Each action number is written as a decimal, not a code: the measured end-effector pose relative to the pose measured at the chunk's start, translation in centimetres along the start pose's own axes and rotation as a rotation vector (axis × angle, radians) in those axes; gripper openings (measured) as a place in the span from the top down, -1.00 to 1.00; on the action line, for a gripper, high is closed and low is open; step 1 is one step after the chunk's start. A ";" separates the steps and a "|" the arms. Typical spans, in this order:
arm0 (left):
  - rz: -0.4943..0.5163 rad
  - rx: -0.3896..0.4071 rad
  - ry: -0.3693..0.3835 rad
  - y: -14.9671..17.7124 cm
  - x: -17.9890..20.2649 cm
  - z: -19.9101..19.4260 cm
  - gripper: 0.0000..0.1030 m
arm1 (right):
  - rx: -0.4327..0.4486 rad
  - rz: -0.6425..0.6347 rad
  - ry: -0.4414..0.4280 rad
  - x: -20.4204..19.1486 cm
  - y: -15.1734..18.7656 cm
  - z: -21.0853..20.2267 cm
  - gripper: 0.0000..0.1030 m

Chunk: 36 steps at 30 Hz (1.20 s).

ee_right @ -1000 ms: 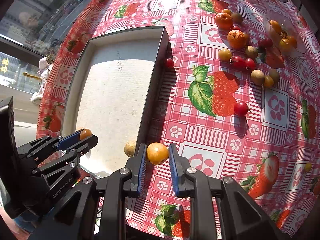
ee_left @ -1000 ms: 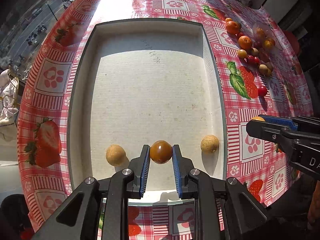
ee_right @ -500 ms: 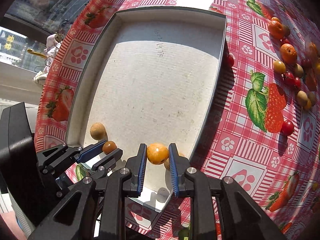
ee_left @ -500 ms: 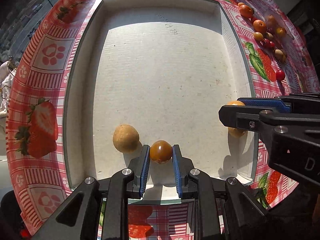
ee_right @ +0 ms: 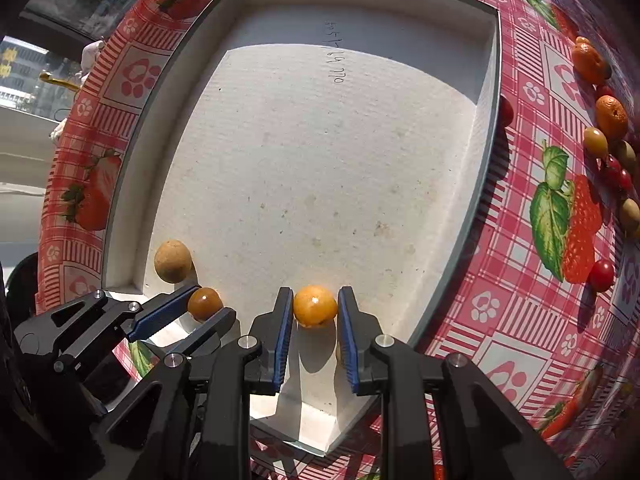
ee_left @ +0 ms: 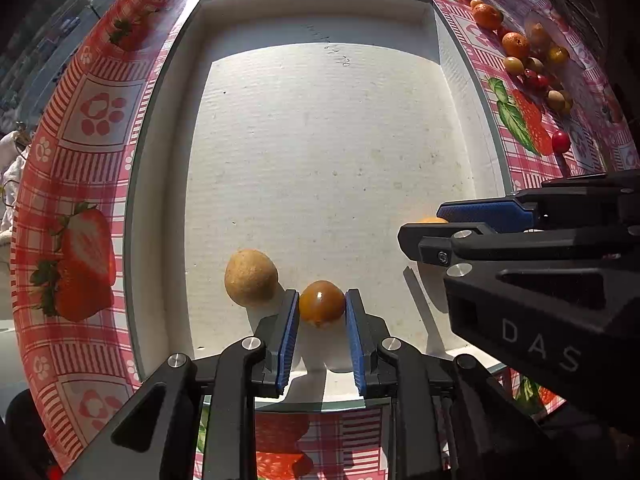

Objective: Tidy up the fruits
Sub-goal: 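Carry both held fruits into the white tray and open both grippers, then move both open grippers back toward the fruits on the tablecloth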

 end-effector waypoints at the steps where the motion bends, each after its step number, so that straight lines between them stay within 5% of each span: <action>1: 0.000 -0.002 -0.003 0.0 -0.1 0.0 0.22 | -0.002 -0.003 -0.003 -0.1 -0.1 0.1 0.42; 2: -0.002 0.001 -0.006 -0.1 -0.5 -0.2 -0.21 | -0.002 -0.004 -0.005 -0.1 -0.2 0.1 0.34; 3: -0.006 0.018 -0.020 -0.1 -0.6 -0.4 -0.35 | 0.001 -0.003 -0.004 -0.1 -0.3 0.1 0.08; 10: -0.022 0.044 -0.042 -0.7 -1.2 -2.2 -0.40 | 0.045 -0.009 -0.049 0.1 -0.5 -1.6 -0.56; 21: 0.048 0.068 -0.051 -2.0 1.4 -4.7 -0.40 | 0.149 0.077 -0.059 2.8 0.5 -6.5 -0.59; 36: 0.292 0.047 -0.009 -3.4 12.3 -5.1 -0.40 | 0.125 0.454 0.007 16.7 9.6 -6.8 -0.59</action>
Point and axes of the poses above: each gripper's, at about its wrist camera, not at the fingertips, and z roughly the way its jaws point, x to its right, y to its underside, the point moved 2 cm from there along z, roughly the way its jaws point, and after that the axes turned 3 degrees about -x, right-handed, at the moved point
